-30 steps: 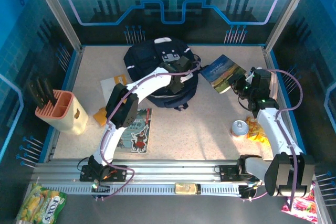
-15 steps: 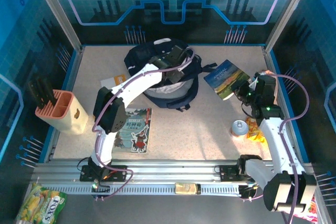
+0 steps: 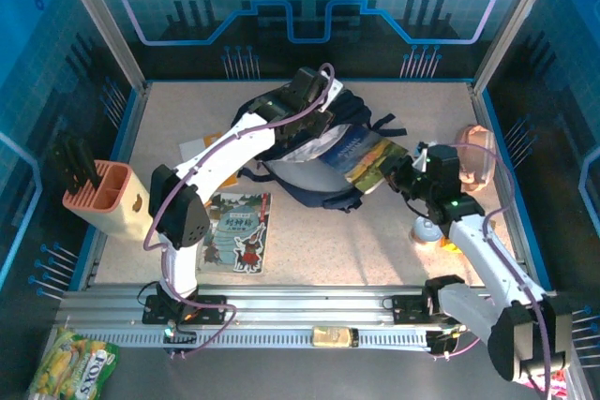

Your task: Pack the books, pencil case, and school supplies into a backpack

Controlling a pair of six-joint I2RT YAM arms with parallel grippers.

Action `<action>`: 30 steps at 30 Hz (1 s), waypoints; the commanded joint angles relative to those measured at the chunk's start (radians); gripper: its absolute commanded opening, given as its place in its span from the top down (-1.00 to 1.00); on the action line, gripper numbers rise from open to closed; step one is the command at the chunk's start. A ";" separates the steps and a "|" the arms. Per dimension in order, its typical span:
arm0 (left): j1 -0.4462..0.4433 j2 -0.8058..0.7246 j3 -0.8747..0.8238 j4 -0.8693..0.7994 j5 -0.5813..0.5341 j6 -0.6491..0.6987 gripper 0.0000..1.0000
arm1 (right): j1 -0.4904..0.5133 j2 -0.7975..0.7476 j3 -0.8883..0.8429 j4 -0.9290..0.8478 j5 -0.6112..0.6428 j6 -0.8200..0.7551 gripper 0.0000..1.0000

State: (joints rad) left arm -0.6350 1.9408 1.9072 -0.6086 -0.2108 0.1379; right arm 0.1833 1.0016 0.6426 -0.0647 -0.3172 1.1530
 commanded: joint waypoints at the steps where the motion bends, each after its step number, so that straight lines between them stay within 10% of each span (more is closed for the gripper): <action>1: -0.005 -0.090 0.003 0.134 0.067 -0.051 1.00 | 0.059 0.058 0.016 0.226 0.027 0.104 0.75; 17: -0.005 -0.163 -0.083 0.207 0.115 -0.087 1.00 | 0.197 0.490 0.116 0.520 0.291 0.242 0.73; 30: -0.005 -0.221 -0.157 0.291 0.150 -0.098 1.00 | 0.243 0.828 0.329 0.506 0.243 0.238 0.57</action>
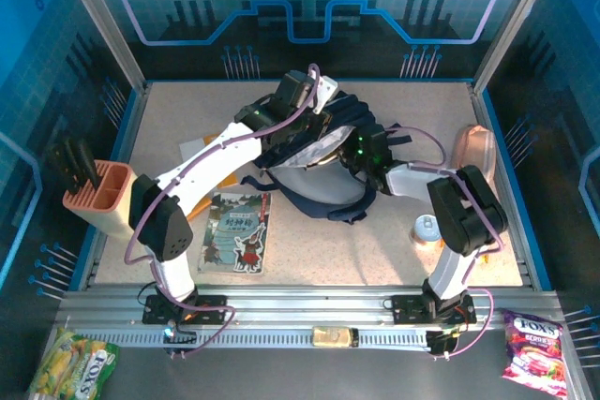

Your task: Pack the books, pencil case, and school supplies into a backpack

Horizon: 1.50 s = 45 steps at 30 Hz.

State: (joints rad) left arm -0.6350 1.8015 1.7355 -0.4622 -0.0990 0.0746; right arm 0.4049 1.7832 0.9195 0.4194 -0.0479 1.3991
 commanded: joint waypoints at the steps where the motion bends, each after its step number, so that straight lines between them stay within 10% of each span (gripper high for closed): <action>1: -0.004 -0.081 0.016 0.145 0.037 -0.036 1.00 | 0.026 0.064 0.066 0.023 -0.037 -0.002 0.53; 12: 0.001 -0.057 0.019 0.137 0.011 -0.047 1.00 | 0.010 -0.012 0.000 -0.007 -0.124 -0.025 -0.23; 19: 0.025 -0.038 -0.002 0.131 0.022 -0.085 1.00 | -0.024 -0.245 -0.159 -0.176 -0.121 -0.113 -0.33; 29: 0.034 -0.001 -0.075 0.110 0.113 -0.137 1.00 | -0.059 -0.696 -0.268 -0.598 0.201 -0.278 -0.45; 37: 0.044 -0.070 -0.159 0.110 0.189 -0.299 -0.10 | -0.094 -0.802 -0.047 -0.839 0.330 -0.525 -0.53; 45: 0.176 -0.171 -0.410 0.177 0.103 -0.579 -0.72 | -0.086 -0.529 0.135 -0.785 0.080 -0.661 -0.61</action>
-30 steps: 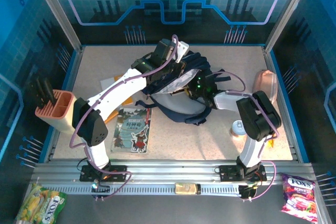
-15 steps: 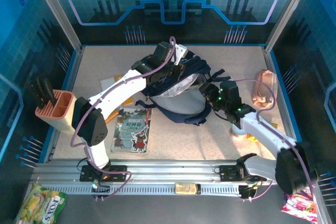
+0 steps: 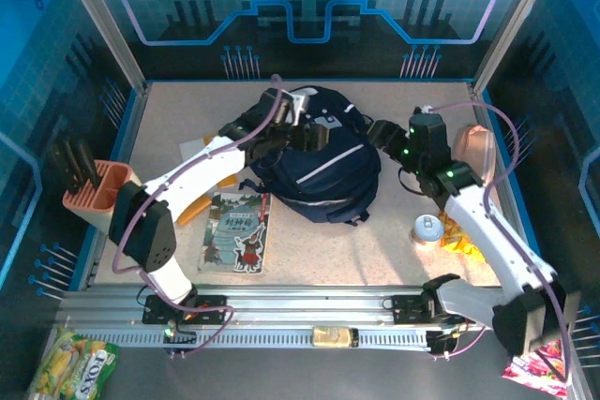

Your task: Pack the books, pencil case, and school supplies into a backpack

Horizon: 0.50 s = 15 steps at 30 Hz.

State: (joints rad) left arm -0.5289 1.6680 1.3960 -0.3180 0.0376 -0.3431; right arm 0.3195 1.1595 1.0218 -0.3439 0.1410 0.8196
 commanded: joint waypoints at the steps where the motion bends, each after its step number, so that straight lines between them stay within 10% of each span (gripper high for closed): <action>1: 0.102 -0.043 -0.109 0.036 -0.027 -0.209 -0.73 | 0.006 0.142 0.054 -0.007 -0.151 -0.094 -0.62; 15: 0.238 0.124 -0.245 0.177 0.155 -0.361 -0.79 | 0.060 0.620 0.265 0.025 -0.292 -0.043 -0.62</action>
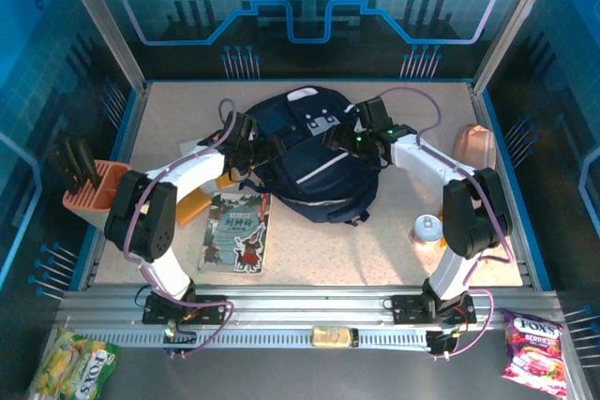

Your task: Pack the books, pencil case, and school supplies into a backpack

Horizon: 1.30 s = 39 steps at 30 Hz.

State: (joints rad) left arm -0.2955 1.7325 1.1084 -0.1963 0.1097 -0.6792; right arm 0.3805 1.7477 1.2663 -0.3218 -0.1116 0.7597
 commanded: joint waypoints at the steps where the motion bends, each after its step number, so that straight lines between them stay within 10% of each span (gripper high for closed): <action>1: 0.004 0.085 0.060 0.068 0.109 -0.020 -0.79 | -0.008 0.040 0.012 0.005 -0.041 0.024 -0.62; 9: -0.047 0.257 0.275 0.105 0.293 0.054 -0.79 | -0.091 -0.007 -0.143 0.061 -0.021 0.057 -0.60; 21: -0.059 0.212 0.372 -0.062 0.213 0.140 -0.89 | -0.108 -0.203 -0.118 -0.091 0.105 -0.093 -0.63; 39: 0.188 -0.389 0.063 -0.173 0.037 0.201 -0.99 | 0.487 0.131 0.246 -0.300 0.296 -0.298 -0.76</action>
State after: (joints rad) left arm -0.1459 1.3888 1.2034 -0.3210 0.1726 -0.5125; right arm 0.8066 1.8084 1.4334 -0.5400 0.1356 0.5186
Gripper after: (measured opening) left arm 0.992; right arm 0.881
